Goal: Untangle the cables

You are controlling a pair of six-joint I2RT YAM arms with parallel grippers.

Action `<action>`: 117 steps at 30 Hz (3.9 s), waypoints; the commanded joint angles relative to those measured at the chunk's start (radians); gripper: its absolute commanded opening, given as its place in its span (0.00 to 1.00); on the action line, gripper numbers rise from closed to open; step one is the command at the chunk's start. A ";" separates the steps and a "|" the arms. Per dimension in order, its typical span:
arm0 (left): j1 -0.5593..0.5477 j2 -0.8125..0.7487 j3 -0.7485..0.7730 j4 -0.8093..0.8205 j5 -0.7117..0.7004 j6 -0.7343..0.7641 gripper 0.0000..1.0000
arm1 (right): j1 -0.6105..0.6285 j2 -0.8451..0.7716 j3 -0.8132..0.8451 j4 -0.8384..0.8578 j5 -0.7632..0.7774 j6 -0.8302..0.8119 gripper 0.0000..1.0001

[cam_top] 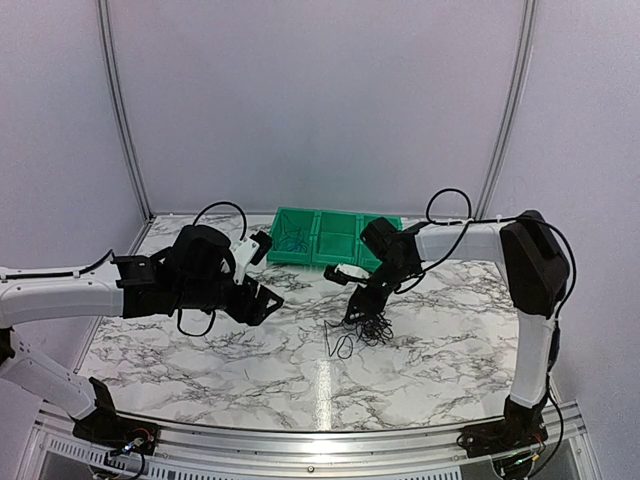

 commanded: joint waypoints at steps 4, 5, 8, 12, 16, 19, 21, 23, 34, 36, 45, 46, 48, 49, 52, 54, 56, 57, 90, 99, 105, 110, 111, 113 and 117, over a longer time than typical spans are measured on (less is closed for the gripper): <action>0.009 0.022 0.029 0.001 0.045 -0.009 0.65 | 0.013 -0.002 0.043 -0.054 -0.010 0.021 0.08; 0.011 0.029 0.031 0.001 0.048 -0.017 0.64 | 0.013 -0.008 0.045 -0.054 -0.017 0.021 0.02; 0.014 0.055 0.039 0.001 0.058 -0.045 0.62 | 0.013 -0.045 0.052 -0.045 -0.027 0.018 0.00; 0.013 0.085 0.046 0.031 0.106 -0.122 0.62 | 0.013 -0.115 0.053 -0.042 -0.051 0.008 0.00; 0.009 0.065 -0.079 0.316 0.152 -0.271 0.63 | 0.012 -0.204 0.030 -0.021 -0.086 0.007 0.00; -0.005 0.092 -0.147 0.522 0.160 -0.400 0.66 | 0.013 -0.266 -0.004 0.008 -0.106 0.014 0.00; -0.028 0.136 -0.145 0.606 0.145 -0.464 0.68 | 0.013 -0.294 -0.034 0.028 -0.112 0.022 0.00; -0.056 0.189 -0.122 0.654 0.107 -0.508 0.70 | 0.013 -0.313 -0.056 0.040 -0.119 0.027 0.00; -0.096 0.490 0.032 0.691 0.064 -0.615 0.60 | 0.013 -0.365 -0.099 0.071 -0.167 0.033 0.00; -0.096 0.509 0.034 0.717 0.057 -0.605 0.54 | 0.012 -0.373 -0.110 0.079 -0.173 0.034 0.00; -0.096 0.594 0.058 0.840 0.012 -0.513 0.28 | 0.011 -0.382 -0.088 0.050 -0.264 0.029 0.00; -0.096 0.605 0.061 0.859 0.003 -0.504 0.27 | 0.010 -0.388 -0.062 0.029 -0.290 0.020 0.00; -0.095 0.634 0.070 0.890 -0.020 -0.489 0.27 | 0.009 -0.405 -0.018 -0.020 -0.354 -0.004 0.00; -0.095 0.654 0.077 0.916 -0.033 -0.484 0.26 | 0.010 -0.415 0.003 -0.040 -0.386 -0.015 0.00; -0.092 0.722 0.097 0.986 -0.067 -0.485 0.16 | 0.009 -0.446 0.072 -0.102 -0.450 -0.038 0.00; -0.090 0.759 0.113 1.022 -0.071 -0.488 0.15 | 0.010 -0.465 0.125 -0.144 -0.478 -0.057 0.00; -0.090 0.790 0.127 1.048 -0.063 -0.489 0.15 | 0.010 -0.488 0.179 -0.185 -0.501 -0.074 0.00; -0.090 0.803 0.133 1.057 -0.057 -0.489 0.15 | 0.008 -0.500 0.205 -0.196 -0.508 -0.077 0.00; -0.092 0.819 0.001 1.168 -0.045 -0.506 0.29 | -0.300 -0.683 0.265 0.006 -0.680 0.133 0.00; -0.109 0.547 -0.140 1.167 0.027 -0.444 0.43 | -0.300 -0.718 0.189 0.023 -0.484 0.095 0.00; -0.119 0.219 -0.241 0.907 -0.253 -0.280 0.55 | -0.299 -0.755 -0.050 0.115 -0.452 0.126 0.00; -0.119 0.102 -0.138 0.709 -0.210 -0.082 0.64 | -0.299 -0.748 -0.148 0.146 -0.430 0.109 0.00; -0.119 0.109 -0.098 0.668 -0.182 -0.058 0.65 | -0.298 -0.744 -0.163 0.153 -0.430 0.106 0.00; -0.118 0.139 -0.020 0.621 -0.127 -0.030 0.67 | -0.298 -0.730 -0.181 0.159 -0.433 0.097 0.00; -0.110 0.284 0.165 0.541 0.030 -0.015 0.68 | -0.297 -0.701 -0.185 0.142 -0.453 0.077 0.00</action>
